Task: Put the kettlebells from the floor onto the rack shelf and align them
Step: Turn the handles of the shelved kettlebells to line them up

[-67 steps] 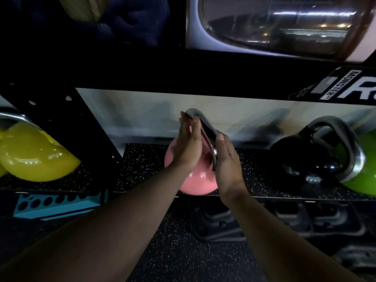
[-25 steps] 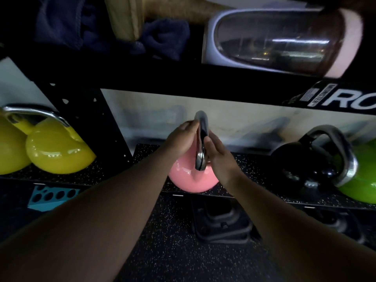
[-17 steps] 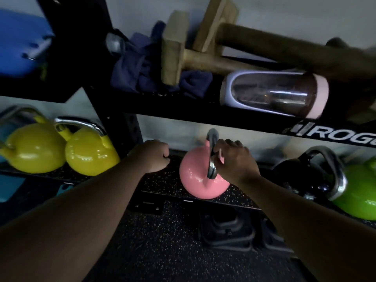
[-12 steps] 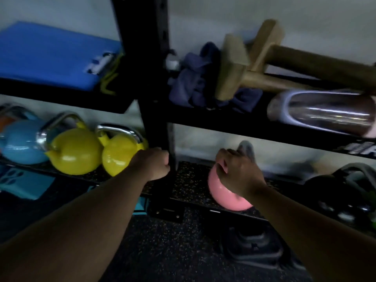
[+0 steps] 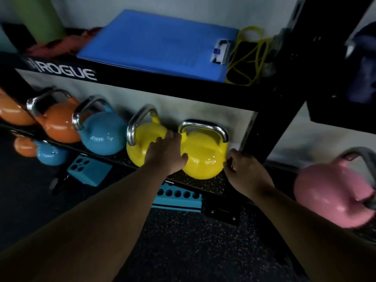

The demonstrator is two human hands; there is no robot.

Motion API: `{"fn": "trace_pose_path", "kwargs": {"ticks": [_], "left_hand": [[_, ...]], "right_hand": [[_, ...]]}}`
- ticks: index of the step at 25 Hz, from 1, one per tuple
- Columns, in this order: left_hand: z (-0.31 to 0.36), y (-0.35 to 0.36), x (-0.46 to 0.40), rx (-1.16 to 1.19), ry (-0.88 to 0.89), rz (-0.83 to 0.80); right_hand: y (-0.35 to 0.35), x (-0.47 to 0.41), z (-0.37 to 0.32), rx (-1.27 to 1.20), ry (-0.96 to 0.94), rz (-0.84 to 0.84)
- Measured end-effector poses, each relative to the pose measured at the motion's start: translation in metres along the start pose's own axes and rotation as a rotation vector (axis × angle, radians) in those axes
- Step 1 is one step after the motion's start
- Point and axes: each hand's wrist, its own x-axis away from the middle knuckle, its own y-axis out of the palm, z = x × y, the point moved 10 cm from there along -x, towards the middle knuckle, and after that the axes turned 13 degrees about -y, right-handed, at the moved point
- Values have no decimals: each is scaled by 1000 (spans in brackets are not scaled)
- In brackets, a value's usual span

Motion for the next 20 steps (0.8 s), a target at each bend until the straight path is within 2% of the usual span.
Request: {"fn": "trace_pose_path", "kwargs": {"ticks": [7, 11, 13, 15, 18, 20], "left_hand": [[2, 3, -51, 211, -148, 44], [5, 27, -77, 370, -238, -54], [13, 44, -82, 528, -268, -128], [17, 51, -82, 691, -319, -121], [19, 55, -84, 804, -363, -91], [24, 56, -90, 863, -319, -114]], "right_hand": [[15, -80, -4, 53, -6, 86], [33, -111, 12, 147, 133, 95], [44, -115, 24, 32, 210, 121], [49, -113, 28, -75, 206, 187], [48, -112, 32, -81, 225, 225], [44, -109, 32, -88, 266, 265]]}}
